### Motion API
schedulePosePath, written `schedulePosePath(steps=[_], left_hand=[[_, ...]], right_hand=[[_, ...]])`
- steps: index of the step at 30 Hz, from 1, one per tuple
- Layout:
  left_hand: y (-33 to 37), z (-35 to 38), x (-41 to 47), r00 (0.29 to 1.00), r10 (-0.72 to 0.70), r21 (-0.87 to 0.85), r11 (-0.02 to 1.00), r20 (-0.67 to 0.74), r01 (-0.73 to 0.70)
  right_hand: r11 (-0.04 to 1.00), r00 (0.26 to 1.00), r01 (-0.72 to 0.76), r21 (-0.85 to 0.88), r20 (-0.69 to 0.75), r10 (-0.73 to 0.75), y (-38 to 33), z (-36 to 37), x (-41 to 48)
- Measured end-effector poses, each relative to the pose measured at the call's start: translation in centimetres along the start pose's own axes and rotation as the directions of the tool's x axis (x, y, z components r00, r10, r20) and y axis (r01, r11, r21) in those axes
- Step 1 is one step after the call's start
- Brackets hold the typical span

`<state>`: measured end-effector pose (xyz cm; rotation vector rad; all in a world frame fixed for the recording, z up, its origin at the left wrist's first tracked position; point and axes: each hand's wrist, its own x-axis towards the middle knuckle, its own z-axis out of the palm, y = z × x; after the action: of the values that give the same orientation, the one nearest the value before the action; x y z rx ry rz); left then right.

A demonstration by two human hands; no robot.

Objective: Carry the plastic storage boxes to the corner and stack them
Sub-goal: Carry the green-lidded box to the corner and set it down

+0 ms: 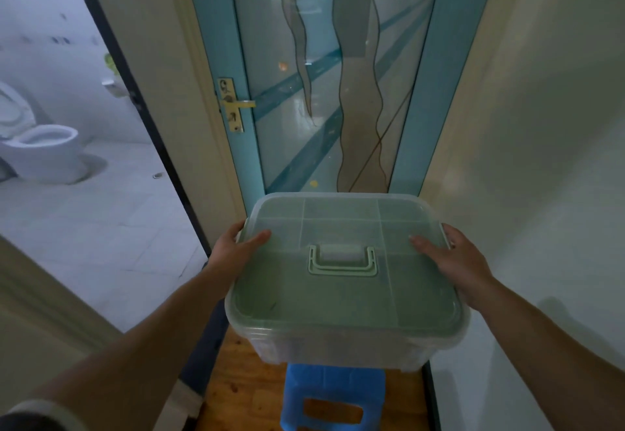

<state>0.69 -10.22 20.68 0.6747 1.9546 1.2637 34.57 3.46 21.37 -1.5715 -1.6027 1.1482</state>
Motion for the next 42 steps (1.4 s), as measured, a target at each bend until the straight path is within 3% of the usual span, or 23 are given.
schedulePosePath(steps=[13,42], left_hand=[[2.1,-1.8,-4.1,0.997,0.005,-0.003,1.000,-0.071,-0.006],[-2.4,-12.3,-14.4,0.953,-0.060,-0.115,0.993,-0.296,0.026]], right_hand=[[0.974,0.996,0.015,0.227,0.080,-0.033,-2.2,-1.9,-1.3],[0.957,0.965,0.031,0.289,0.242,-0.105,-6.2,5.1,-9.0]])
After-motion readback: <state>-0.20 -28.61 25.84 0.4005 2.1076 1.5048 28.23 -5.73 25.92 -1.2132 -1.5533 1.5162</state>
